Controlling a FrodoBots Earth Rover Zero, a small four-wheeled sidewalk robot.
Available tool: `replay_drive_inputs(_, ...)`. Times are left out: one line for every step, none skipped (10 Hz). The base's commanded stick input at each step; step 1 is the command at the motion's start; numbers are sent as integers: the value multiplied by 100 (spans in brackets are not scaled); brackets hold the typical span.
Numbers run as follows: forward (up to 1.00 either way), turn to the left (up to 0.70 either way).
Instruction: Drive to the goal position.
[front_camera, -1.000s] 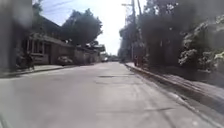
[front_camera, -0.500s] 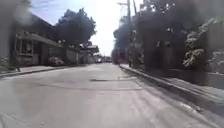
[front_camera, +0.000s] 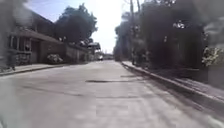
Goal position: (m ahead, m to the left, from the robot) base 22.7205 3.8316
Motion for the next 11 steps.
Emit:
replay_drive_inputs(100,0)
replay_drive_inputs(100,0)
replay_drive_inputs(100,-6)
replay_drive_inputs(100,-35)
replay_drive_inputs(100,-40)
replay_drive_inputs(100,-30)
replay_drive_inputs(100,0)
replay_drive_inputs(100,0)
replay_drive_inputs(100,0)
replay_drive_inputs(100,0)
replay_drive_inputs(100,0)
